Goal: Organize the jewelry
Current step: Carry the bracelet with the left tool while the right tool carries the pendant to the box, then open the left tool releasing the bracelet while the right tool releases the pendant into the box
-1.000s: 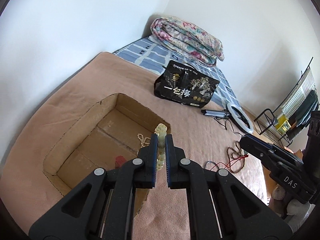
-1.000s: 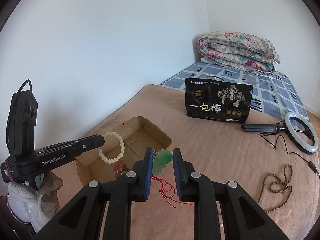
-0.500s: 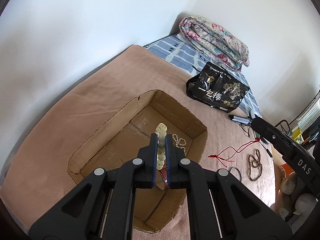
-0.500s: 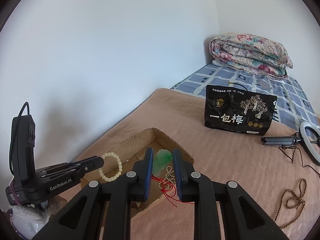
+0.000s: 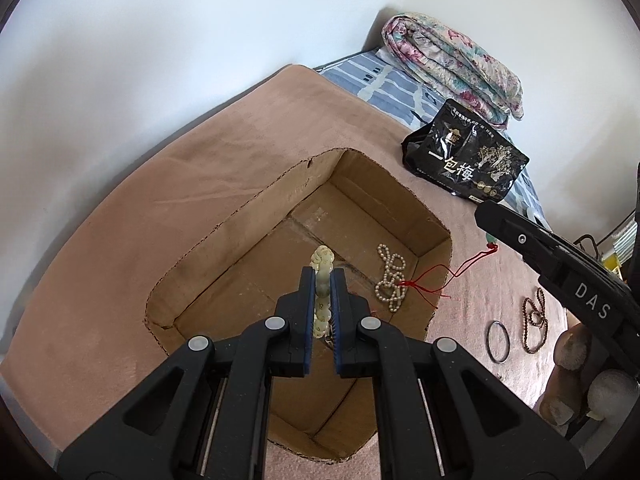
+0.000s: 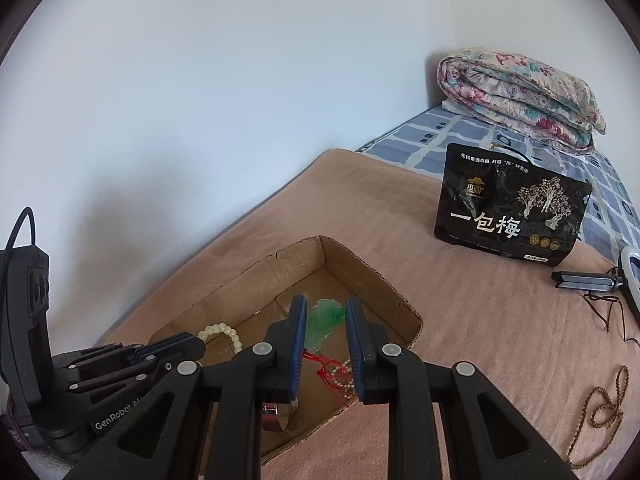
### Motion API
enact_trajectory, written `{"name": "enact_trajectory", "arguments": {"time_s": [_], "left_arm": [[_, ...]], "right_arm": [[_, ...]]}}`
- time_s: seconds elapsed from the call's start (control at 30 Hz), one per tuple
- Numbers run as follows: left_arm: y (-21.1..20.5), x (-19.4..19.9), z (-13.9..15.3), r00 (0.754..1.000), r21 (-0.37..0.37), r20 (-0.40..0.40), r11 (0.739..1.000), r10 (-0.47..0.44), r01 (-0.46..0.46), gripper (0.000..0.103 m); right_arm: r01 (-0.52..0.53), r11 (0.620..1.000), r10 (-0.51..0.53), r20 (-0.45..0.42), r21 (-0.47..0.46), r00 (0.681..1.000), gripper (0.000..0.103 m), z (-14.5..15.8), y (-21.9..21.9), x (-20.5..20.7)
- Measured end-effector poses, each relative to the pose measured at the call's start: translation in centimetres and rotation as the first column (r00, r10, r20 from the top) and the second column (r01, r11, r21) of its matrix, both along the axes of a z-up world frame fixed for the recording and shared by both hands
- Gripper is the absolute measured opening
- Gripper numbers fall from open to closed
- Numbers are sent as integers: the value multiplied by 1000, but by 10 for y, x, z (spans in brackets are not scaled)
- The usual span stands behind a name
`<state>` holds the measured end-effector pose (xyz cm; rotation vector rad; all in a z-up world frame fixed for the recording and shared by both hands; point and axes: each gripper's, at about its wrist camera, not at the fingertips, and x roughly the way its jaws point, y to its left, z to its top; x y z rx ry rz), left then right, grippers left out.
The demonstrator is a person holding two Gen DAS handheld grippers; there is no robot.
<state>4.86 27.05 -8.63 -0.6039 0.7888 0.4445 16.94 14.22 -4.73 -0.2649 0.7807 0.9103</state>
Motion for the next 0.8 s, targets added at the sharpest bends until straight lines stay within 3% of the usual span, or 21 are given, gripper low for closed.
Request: {"name": "enact_trajectory", "arguments": {"time_s": [0.5,0.63,0.67,0.73,0.8], "left_arm": [[1,0,-2,1000,-15,-14,1000,19,-19,5],[0,0,-2,1000,-16,-20,1000,19,-19,9],[0,0,-2,1000,-14,-23,1000,20,-20,24],[-1,-1,-1,1000,-10,-13,1000,28,-28,43],[-3,-1,2,999,2,-7,1000,32,-32,43]], "right_arm": [[15,999,-16,-42,-33,999,20,-17,5,9],[30,999,-31,-34,-33,999,37,-14,4,9],[37,999,-38,-32,-32,999,47,-13,3,9],[55,998,-56,-21,-23,998,64,-10,1,9],[68,998,-68,-15,-14,998,68,-7,-2,9]]}}
